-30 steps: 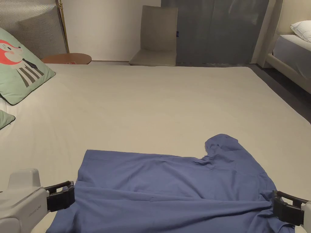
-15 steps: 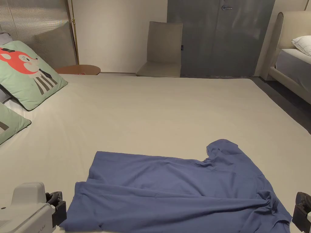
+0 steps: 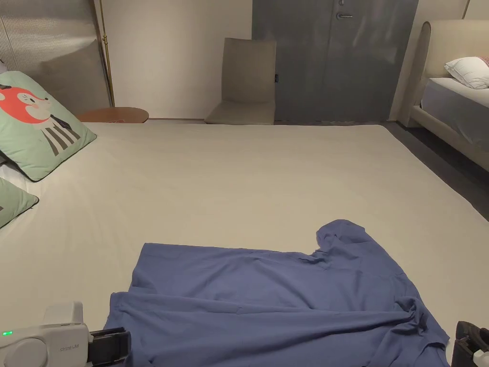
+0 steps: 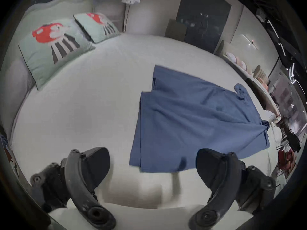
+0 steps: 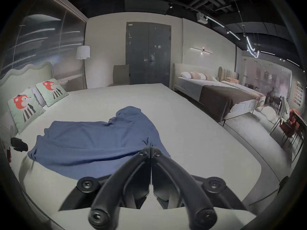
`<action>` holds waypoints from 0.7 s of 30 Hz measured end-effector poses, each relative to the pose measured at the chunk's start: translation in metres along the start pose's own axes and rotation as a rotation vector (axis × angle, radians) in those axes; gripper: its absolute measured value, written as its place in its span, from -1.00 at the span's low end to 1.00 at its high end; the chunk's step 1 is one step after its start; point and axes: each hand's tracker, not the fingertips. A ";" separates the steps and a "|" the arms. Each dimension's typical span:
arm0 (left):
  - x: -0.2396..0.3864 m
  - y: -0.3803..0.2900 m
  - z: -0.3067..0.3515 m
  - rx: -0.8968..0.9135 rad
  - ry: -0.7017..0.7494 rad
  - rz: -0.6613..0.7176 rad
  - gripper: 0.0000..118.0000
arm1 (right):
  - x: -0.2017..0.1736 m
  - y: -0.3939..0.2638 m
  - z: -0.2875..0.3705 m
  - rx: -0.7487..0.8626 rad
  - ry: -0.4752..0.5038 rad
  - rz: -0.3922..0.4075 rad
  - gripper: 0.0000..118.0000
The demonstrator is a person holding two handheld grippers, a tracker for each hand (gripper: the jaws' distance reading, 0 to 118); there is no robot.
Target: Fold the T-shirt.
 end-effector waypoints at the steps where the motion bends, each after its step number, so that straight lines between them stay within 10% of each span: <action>1: -0.001 -0.001 -0.006 -0.024 0.003 0.008 0.52 | -0.002 0.000 0.000 -0.011 0.003 0.004 -0.99; 8: 0.012 -0.010 -0.012 -0.050 0.025 -0.010 -0.74 | -0.005 -0.010 -0.016 -0.088 -0.002 0.019 -0.85; 12: 0.021 -0.008 0.000 -0.027 -0.034 -0.027 -0.91 | -0.001 -0.019 -0.043 -0.217 -0.010 0.021 0.92; 18: 0.020 -0.005 0.001 -0.009 -0.026 -0.056 -0.91 | 0.011 -0.036 -0.087 -0.360 -0.005 -0.020 0.87; 21: 0.018 -0.004 0.002 -0.009 -0.025 -0.048 -0.91 | 0.012 -0.042 -0.106 -0.430 0.021 -0.049 0.52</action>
